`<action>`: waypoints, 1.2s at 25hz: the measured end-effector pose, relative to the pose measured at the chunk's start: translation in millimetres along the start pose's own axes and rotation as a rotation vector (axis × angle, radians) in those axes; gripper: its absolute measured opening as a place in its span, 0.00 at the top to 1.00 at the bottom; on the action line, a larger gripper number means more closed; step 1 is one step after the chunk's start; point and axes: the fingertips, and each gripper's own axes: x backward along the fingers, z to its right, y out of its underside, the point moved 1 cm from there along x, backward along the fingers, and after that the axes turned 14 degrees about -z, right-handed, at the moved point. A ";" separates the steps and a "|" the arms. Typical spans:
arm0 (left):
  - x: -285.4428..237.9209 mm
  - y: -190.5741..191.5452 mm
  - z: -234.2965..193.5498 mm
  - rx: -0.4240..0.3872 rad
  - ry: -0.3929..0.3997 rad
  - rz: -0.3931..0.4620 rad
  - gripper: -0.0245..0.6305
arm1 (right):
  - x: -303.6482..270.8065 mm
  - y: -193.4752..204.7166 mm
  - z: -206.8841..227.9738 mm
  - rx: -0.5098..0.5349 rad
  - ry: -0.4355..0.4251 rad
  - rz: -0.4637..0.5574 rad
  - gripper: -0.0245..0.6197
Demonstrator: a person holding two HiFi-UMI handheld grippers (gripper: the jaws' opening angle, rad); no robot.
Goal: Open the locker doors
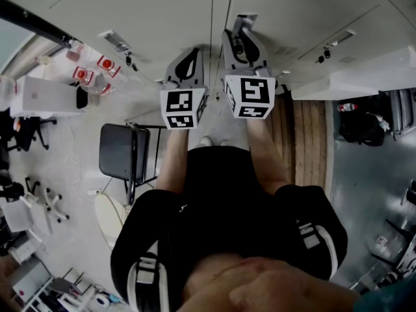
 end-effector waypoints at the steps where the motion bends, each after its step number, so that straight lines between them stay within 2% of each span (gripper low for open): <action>1: 0.1 0.3 0.2 0.001 0.001 0.000 0.95 | 0.4 0.2 -0.3 0.003 -0.003 0.000 0.78; 16: 4.1 6.8 12.9 0.012 0.022 -0.017 0.95 | 17.6 3.8 -3.3 0.017 -0.034 0.009 0.78; 30: 17.1 12.1 36.8 0.022 0.031 -0.007 0.95 | 47.0 9.9 -5.4 0.017 -0.108 0.012 0.78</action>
